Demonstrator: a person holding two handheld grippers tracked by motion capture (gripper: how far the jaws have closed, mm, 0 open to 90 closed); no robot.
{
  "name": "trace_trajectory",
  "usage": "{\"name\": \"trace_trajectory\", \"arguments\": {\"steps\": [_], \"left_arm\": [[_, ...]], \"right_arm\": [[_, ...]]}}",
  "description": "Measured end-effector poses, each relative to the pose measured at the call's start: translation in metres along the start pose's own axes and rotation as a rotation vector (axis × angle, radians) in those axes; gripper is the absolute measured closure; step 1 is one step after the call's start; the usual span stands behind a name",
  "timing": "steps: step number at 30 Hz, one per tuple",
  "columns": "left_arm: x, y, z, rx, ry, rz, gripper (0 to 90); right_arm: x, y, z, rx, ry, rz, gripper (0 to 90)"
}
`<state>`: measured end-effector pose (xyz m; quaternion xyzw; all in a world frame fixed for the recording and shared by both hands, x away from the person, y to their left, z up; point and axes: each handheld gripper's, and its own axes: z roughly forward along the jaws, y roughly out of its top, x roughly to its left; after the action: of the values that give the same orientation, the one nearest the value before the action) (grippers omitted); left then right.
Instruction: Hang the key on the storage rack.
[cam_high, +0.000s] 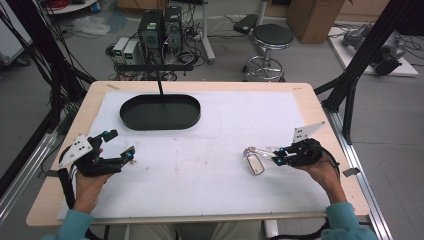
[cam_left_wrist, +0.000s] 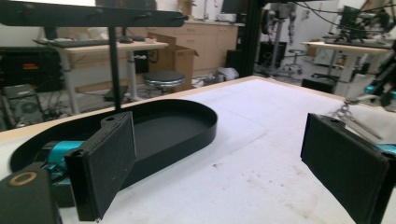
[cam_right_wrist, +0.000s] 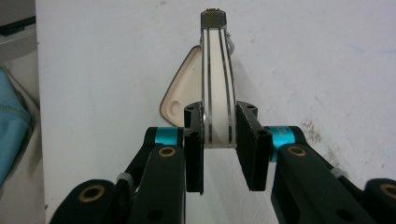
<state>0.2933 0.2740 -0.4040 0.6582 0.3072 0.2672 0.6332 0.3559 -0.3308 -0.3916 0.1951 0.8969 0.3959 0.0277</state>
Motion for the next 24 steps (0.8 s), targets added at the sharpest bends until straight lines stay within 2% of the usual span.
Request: {"name": "trace_trajectory", "arguments": {"steps": [2, 3, 6, 7, 8, 12, 14, 17, 18, 23, 24], "left_arm": [[-0.001, 0.005, 0.004, 0.022, -0.024, 0.019, 10.6], [-0.001, 0.008, 0.006, 0.027, -0.039, 0.024, 10.7], [-0.001, 0.017, 0.011, 0.038, -0.075, 0.037, 10.6], [-0.002, 0.020, 0.013, 0.045, -0.087, 0.041, 10.6], [-0.002, 0.023, 0.015, 0.050, -0.101, 0.045, 10.6], [-0.003, 0.037, 0.025, 0.066, -0.168, 0.034, 10.6], [-0.003, 0.042, 0.030, 0.084, -0.200, 0.037, 10.6], [-0.004, 0.049, 0.038, 0.122, -0.227, 0.063, 10.6], [-0.004, 0.051, 0.040, 0.134, -0.237, 0.071, 10.6], [-0.005, 0.060, 0.049, 0.157, -0.280, 0.088, 10.6], [-0.005, 0.061, 0.051, 0.164, -0.285, 0.094, 10.6]], "right_arm": [[0.003, 0.006, -0.001, -0.043, 0.016, -0.013, 75.0], [0.004, 0.009, -0.001, -0.055, 0.007, -0.025, 75.0], [0.005, 0.014, 0.000, -0.065, 0.027, -0.028, 74.9], [0.006, 0.017, 0.001, -0.075, 0.020, -0.044, 75.0], [0.007, 0.020, 0.002, -0.078, 0.035, -0.047, 74.9], [0.013, 0.041, 0.011, -0.109, 0.049, -0.095, 74.8], [0.014, 0.044, 0.012, -0.114, 0.053, -0.102, 74.9], [0.017, 0.055, 0.018, -0.130, 0.078, -0.124, 74.8], [0.019, 0.064, 0.022, -0.137, 0.086, -0.151, 74.9], [0.023, 0.078, 0.028, -0.157, 0.102, -0.182, 74.9], [0.024, 0.086, 0.031, -0.169, 0.121, -0.196, 74.9]]}}
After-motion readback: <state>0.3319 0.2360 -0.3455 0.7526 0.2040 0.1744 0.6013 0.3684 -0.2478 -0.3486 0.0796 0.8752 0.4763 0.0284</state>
